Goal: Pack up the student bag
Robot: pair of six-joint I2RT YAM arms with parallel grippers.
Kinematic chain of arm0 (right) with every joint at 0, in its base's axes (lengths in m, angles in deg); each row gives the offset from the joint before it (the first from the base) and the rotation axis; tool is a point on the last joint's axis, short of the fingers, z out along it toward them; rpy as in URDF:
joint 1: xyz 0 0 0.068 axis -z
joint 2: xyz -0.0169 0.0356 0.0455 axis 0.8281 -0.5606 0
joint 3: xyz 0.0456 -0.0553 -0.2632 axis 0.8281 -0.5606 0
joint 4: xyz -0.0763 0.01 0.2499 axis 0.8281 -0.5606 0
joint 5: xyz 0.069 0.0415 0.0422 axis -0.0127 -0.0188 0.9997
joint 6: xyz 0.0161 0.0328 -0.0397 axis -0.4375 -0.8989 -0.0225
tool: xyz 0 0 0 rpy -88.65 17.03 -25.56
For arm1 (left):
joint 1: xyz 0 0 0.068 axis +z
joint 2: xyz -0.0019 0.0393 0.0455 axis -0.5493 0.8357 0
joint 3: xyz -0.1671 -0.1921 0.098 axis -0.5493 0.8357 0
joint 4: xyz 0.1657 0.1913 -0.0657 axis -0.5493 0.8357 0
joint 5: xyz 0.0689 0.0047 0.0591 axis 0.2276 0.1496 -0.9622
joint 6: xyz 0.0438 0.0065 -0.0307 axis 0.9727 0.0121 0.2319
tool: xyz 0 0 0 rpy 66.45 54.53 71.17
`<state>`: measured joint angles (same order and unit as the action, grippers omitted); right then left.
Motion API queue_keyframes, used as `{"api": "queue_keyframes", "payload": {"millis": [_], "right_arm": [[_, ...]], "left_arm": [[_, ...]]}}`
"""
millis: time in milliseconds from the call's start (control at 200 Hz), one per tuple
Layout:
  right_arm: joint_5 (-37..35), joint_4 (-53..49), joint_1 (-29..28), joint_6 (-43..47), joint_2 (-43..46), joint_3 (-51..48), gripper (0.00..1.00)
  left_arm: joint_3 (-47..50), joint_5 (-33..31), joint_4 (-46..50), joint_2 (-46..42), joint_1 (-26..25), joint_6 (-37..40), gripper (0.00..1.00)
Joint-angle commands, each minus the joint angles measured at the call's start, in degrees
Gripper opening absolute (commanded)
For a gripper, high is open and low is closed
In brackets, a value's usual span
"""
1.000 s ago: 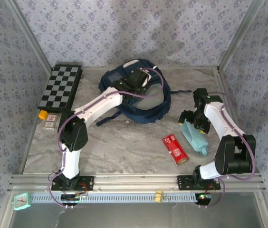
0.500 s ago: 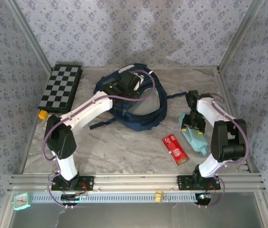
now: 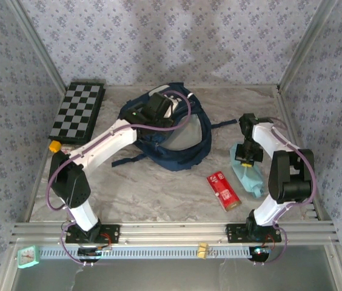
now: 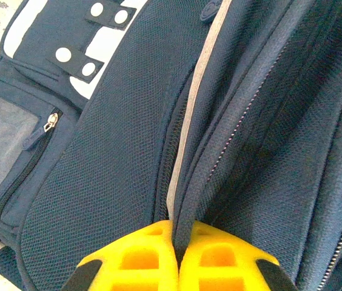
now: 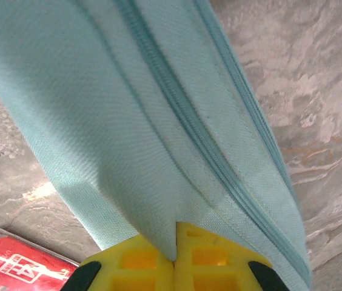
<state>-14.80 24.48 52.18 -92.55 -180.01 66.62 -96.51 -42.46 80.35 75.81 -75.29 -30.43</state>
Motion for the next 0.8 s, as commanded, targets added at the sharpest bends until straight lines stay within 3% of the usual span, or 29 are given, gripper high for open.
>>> {"api": "queue_keyframes", "payload": {"millis": [0,205,400,655,795], "right_arm": [[0.98,0.26,0.37,0.83,0.89,1.65,0.00],[2.54,1.91,0.68,1.55,8.36,2.72,0.00],[8.62,-1.02,-0.44,2.97,11.32,11.59,0.00],[19.14,-1.41,-8.03,3.10,7.09,22.56,0.00],[27.38,4.29,-11.33,0.80,1.74,24.88,0.00]], "left_arm": [[-0.13,0.83,-3.73,-4.50,0.47,-2.33,0.00],[2.13,1.95,-6.15,-5.49,1.26,-4.18,0.00],[2.93,2.03,-7.03,-5.56,1.74,-4.88,0.00],[4.24,1.81,-9.07,-5.76,1.82,-5.62,0.00],[4.39,1.23,-10.13,-5.91,1.90,-6.41,0.00]]}}
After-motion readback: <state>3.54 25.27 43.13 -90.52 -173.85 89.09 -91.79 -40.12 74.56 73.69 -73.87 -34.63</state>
